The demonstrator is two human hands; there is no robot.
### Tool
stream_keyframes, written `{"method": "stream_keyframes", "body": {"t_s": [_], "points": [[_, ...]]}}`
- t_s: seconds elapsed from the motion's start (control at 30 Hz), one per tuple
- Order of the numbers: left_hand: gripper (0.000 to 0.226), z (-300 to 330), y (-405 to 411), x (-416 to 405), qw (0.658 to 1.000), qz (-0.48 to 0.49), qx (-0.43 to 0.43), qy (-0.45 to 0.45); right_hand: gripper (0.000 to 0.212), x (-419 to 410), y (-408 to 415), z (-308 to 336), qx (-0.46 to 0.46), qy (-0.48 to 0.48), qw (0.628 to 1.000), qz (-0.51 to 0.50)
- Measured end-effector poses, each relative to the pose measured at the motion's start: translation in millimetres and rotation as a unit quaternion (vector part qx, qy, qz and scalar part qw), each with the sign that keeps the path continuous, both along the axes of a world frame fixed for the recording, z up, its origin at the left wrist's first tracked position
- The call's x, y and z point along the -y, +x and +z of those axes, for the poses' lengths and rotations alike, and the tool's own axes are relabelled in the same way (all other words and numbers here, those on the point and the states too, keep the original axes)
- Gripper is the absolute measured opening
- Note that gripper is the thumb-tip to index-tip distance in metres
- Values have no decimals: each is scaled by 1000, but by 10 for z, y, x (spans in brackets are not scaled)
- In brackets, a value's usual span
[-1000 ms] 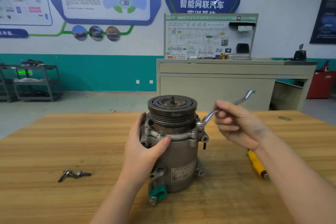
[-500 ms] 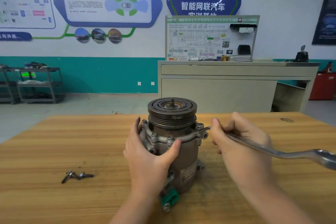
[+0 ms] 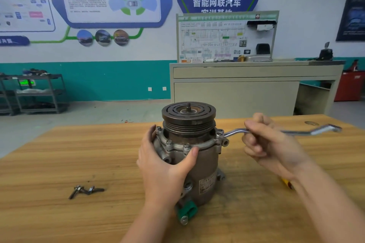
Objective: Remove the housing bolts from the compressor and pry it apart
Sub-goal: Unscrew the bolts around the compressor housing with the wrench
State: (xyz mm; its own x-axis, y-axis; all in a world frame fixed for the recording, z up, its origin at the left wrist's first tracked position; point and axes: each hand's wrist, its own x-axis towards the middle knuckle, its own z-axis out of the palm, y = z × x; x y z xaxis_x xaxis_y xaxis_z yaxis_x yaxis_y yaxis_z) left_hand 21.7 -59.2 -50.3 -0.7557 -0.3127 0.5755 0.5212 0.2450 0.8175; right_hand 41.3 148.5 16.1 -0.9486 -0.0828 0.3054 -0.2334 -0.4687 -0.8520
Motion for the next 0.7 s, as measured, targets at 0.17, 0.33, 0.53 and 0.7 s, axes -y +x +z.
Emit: {"method": "stream_keyframes", "body": {"t_s": [0.17,0.33,0.53,0.7], "points": [[90,-12,-9,10,1000,-7,-2,-3,33,-76,-572,127,159,-47,947,274],[92,-17,-15,6,1000,3,-8,-10,33,11,-617,271,87,-103,973,187],[98,-15,1,-7,1000,10,0,-7,51,82,-153,181,-75,42,980,-180],[96,2,15,-18,1000,8,0,2,50,273,201,89,-158,151,920,-327]]}}
